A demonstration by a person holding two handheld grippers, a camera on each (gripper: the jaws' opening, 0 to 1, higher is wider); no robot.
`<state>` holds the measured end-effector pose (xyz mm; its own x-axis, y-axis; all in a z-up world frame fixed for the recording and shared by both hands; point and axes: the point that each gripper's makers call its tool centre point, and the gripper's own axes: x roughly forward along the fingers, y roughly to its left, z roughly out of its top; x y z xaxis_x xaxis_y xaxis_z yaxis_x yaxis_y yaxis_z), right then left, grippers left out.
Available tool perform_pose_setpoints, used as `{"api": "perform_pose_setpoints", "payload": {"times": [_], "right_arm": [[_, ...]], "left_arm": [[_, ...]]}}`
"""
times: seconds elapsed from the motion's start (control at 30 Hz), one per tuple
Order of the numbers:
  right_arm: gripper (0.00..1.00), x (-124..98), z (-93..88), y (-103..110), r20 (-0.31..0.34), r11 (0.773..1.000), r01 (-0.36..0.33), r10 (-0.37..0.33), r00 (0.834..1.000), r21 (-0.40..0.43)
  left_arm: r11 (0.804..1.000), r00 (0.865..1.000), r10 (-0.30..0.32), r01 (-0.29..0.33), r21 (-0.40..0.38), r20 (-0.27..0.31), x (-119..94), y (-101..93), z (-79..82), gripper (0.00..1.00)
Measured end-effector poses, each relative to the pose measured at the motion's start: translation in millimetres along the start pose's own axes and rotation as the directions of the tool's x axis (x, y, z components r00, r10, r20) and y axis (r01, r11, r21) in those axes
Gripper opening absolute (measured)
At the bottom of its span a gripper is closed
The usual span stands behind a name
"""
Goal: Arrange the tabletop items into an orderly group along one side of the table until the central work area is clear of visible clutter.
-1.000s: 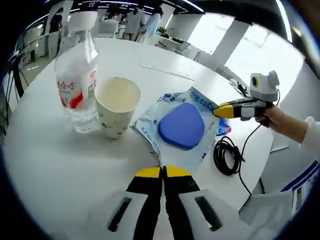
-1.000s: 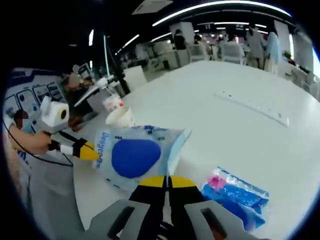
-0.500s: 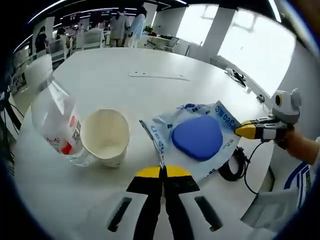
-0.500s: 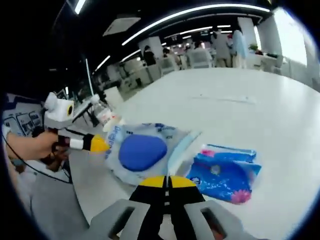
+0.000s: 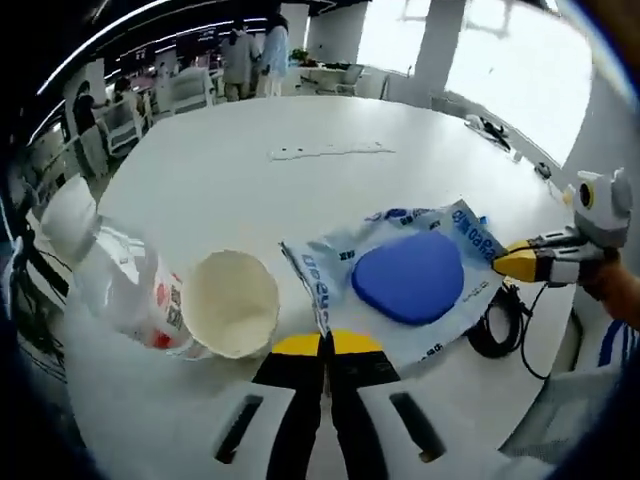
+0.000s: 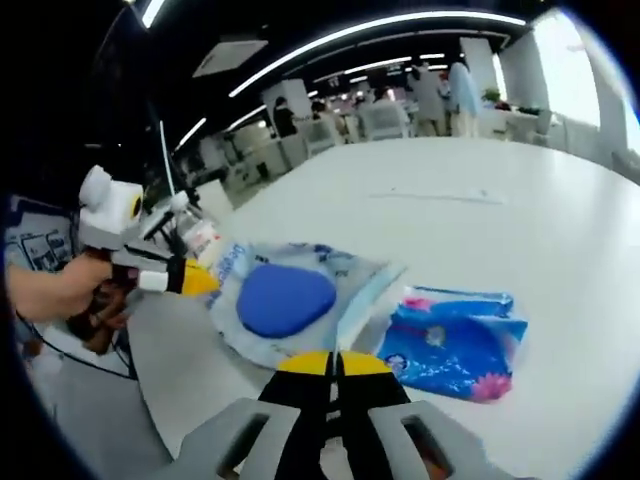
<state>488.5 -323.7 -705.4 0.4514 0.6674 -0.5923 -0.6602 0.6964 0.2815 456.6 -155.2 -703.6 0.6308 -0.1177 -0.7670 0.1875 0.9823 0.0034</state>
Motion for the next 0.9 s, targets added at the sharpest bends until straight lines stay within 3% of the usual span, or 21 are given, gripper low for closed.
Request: {"api": "perform_pose_setpoints", "payload": {"times": [0.23, 0.37, 0.43, 0.53, 0.63, 0.77, 0.9], "right_arm": [[0.00, 19.0, -5.5, -6.6, -0.049, 0.998, 0.030, -0.032, 0.998, -0.047], [0.00, 24.1, -6.8, -10.5, -0.080, 0.994, 0.027, -0.035, 0.996, -0.101], [0.00, 27.5, -7.2, -12.3, -0.088, 0.992, 0.029, -0.040, 0.995, -0.120], [0.00, 29.9, -7.3, -15.2, -0.092, 0.994, 0.038, -0.047, 0.995, -0.101], [0.00, 33.7, -9.2, -18.7, -0.087, 0.996, 0.037, -0.044, 0.995, -0.082], [0.00, 33.9, -11.0, -21.5, -0.085, 0.997, 0.053, -0.058, 0.995, -0.061], [0.00, 34.5, -10.4, -23.5, -0.066, 0.996, 0.081, -0.082, 0.994, -0.022]], "left_arm": [[0.990, 0.997, 0.062, -0.056, 0.126, -0.047, 9.9, 1.6, 6.5, 0.00], [0.962, 0.993, 0.088, -0.065, 0.266, -0.077, 15.5, 0.3, 5.9, 0.00], [0.955, 0.991, 0.102, -0.073, 0.288, -0.089, 19.3, 0.3, 5.0, 0.00], [0.952, 0.988, 0.115, -0.080, 0.296, -0.103, 23.5, 0.3, 3.8, 0.00], [0.909, 0.982, 0.145, -0.084, 0.408, -0.121, 28.3, 2.1, -2.6, 0.00], [0.925, 0.984, 0.129, -0.073, 0.373, -0.126, 34.4, -0.9, -5.3, 0.00], [0.893, 0.981, 0.155, -0.091, 0.440, -0.113, 37.0, 3.5, -2.2, 0.03]]}}
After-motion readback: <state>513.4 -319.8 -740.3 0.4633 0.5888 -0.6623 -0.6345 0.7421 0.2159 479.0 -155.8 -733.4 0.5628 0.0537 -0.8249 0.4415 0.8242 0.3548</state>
